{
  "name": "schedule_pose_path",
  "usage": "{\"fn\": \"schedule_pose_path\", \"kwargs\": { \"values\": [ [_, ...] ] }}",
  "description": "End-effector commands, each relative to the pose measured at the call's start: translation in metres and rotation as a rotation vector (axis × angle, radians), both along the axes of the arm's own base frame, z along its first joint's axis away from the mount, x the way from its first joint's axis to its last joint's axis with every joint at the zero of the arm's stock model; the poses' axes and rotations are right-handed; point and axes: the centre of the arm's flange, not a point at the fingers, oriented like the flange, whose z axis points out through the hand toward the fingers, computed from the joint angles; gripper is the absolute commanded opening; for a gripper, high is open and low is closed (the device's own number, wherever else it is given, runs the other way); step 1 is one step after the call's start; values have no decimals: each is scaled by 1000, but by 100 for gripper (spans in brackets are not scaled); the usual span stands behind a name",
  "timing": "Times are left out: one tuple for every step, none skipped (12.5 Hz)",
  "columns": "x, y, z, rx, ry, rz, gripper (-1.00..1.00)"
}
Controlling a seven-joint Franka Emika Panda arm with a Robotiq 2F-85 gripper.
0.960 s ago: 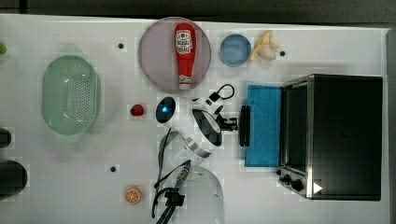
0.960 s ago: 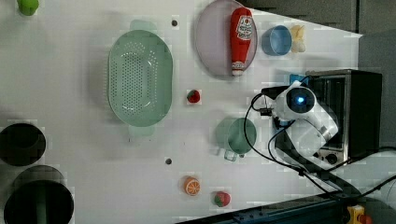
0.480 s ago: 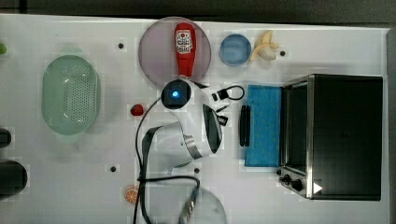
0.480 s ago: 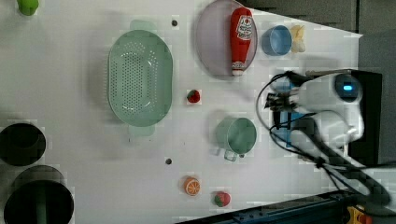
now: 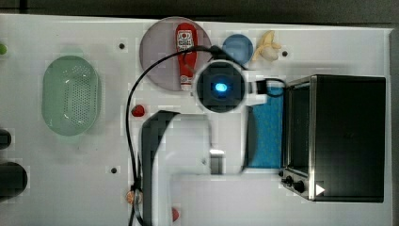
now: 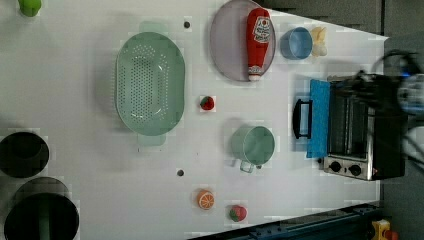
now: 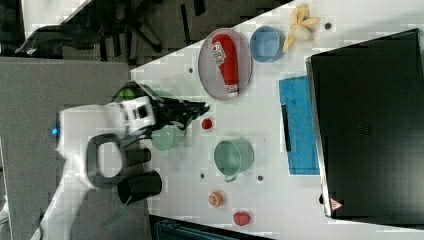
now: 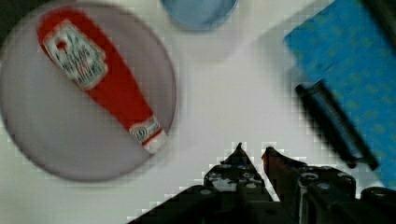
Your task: Flap open oven.
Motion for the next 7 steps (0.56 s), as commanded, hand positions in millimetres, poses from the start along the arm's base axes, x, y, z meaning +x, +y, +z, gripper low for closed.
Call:
{"fn": "schedule_pose_path", "kwargs": {
  "values": [
    [-5,-17,39,34,13,-125,-65],
    [-11,-17,57,43,29,-160,-65],
    [-17,-16,75,50,35,-188,-65],
    [-23,-14,93,57,35,-202,-65],
    [-31,-13,107,62,45,-202,-65],
    [-39,-14,119,67,54,-203,-65],
    [-46,-17,132,72,53,-206,-65]
  ]
}}
